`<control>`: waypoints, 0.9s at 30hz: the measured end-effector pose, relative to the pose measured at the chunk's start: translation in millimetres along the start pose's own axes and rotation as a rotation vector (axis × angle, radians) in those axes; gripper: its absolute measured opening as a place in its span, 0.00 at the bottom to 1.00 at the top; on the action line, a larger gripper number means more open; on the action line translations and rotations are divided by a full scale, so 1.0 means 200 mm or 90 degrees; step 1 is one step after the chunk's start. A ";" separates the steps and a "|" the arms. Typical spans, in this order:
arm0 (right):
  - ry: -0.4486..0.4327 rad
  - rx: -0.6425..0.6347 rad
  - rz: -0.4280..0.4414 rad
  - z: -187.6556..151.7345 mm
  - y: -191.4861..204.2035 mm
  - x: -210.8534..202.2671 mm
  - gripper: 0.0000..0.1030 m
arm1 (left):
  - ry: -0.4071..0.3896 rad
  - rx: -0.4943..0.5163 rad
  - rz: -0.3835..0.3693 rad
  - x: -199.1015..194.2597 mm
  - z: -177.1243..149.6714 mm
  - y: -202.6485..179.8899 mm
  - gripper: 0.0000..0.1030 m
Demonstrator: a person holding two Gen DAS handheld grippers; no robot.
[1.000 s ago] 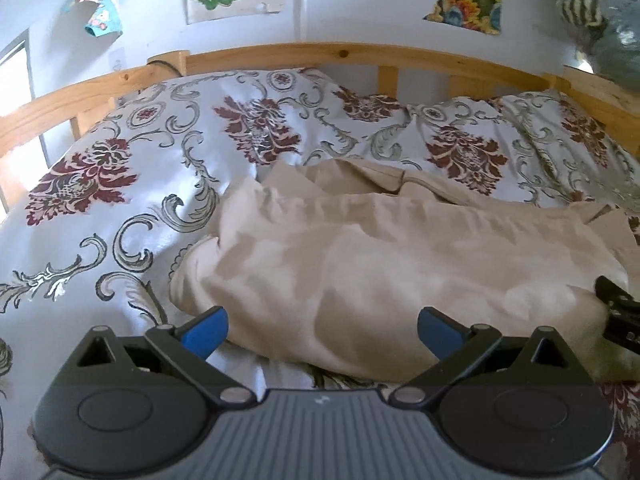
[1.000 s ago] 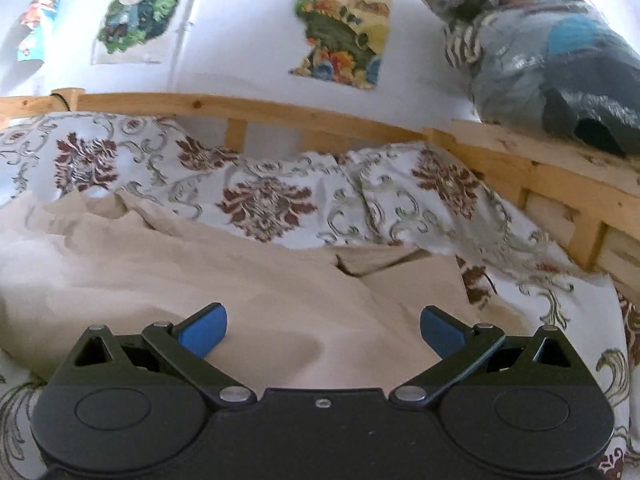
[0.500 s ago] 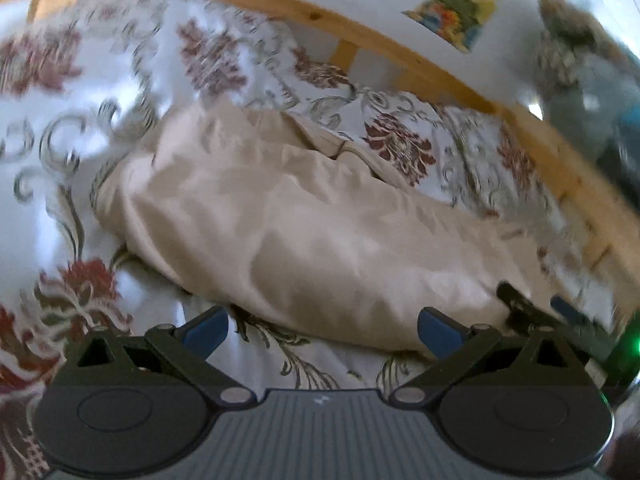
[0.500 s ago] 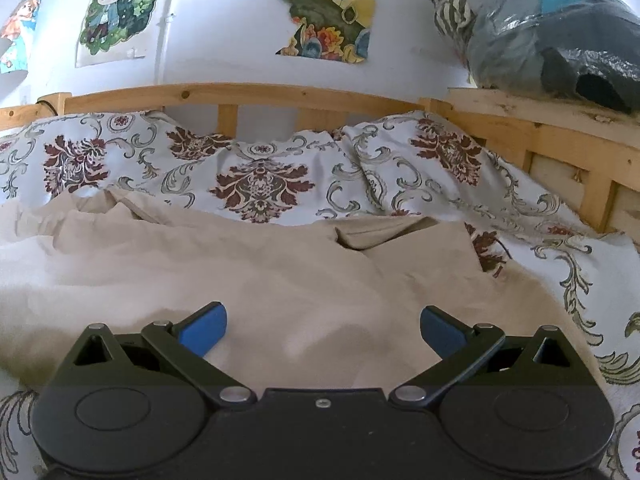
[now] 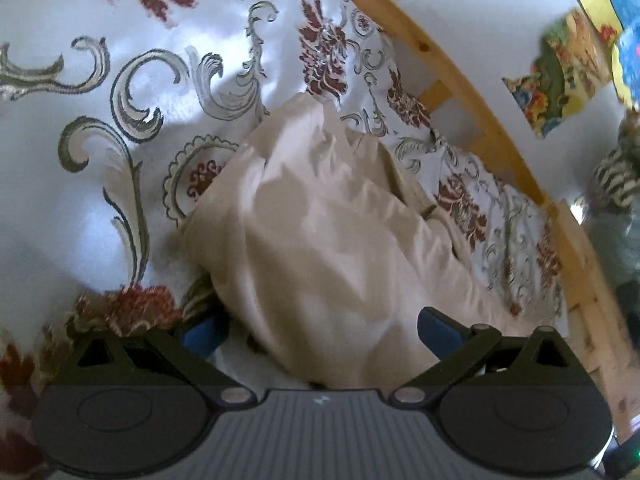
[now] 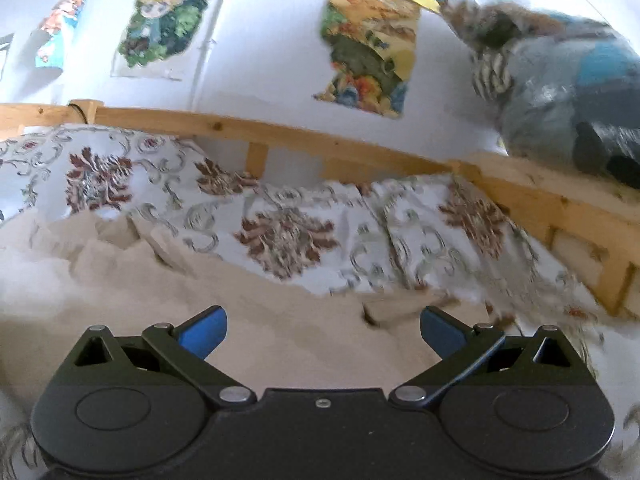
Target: Fold large clothes
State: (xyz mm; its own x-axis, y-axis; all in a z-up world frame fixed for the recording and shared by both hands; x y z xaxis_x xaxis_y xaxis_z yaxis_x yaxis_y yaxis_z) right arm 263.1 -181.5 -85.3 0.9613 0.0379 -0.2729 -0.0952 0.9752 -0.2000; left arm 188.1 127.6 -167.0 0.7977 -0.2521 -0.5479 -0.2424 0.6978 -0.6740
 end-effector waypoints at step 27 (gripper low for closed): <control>0.109 -0.075 0.012 -0.16 0.23 0.06 0.99 | -0.044 -0.011 0.043 0.06 0.03 -0.02 0.99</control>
State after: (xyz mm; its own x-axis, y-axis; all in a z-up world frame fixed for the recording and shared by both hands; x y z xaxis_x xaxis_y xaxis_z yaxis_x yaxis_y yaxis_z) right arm 262.6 -143.8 -128.8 0.9018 0.0086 -0.4321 -0.1524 0.9420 -0.2992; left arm 201.0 125.5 -168.4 0.8152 -0.1568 -0.5575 -0.3066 0.6998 -0.6452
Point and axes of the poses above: each gripper's, at about its wrist camera, not at the fingertips, and x roughly the way its jaws point, y to its left, z to its top, the point moved 10 cm from there along x, roughly the way its jaws point, and after that the axes turned 4 degrees about -z, right-handed, at the moved point
